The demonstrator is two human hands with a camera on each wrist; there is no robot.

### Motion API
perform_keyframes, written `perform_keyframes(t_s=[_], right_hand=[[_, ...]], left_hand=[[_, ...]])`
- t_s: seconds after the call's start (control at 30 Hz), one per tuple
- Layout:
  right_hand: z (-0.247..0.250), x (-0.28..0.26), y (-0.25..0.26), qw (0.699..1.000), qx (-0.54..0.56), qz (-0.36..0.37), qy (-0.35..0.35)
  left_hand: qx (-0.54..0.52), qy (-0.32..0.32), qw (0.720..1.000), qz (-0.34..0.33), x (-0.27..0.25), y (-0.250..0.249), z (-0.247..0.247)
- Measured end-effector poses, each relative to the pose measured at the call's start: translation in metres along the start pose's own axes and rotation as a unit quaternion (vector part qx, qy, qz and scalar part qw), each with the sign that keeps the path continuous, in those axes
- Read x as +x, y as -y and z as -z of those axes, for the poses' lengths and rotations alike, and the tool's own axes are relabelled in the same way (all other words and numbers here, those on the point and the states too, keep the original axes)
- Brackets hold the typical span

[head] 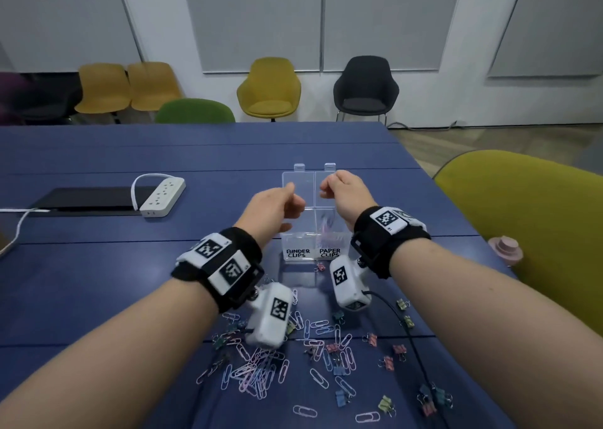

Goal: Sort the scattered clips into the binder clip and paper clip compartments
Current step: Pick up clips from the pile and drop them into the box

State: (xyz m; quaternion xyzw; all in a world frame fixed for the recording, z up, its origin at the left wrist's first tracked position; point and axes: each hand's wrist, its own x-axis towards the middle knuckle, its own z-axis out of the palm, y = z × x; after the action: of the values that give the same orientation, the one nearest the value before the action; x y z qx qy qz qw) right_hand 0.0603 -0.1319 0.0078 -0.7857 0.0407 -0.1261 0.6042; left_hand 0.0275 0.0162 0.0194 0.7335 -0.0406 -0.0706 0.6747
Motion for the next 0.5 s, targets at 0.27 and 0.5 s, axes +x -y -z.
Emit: perform_keyframes(t_s=[0.27, 0.5], right_hand=[[0.026, -0.038, 0.005, 0.987, -0.144, 0.071, -0.007], [0.002, -0.125, 0.028, 0.897, -0.306, 0.221, 0.23]], left_hand=[[0.311, 0.127, 0.939, 0.078, -0.06, 0.031, 0.06], [0.52, 0.164, 0.833, 0.096, -0.111, 0.043, 0.062]])
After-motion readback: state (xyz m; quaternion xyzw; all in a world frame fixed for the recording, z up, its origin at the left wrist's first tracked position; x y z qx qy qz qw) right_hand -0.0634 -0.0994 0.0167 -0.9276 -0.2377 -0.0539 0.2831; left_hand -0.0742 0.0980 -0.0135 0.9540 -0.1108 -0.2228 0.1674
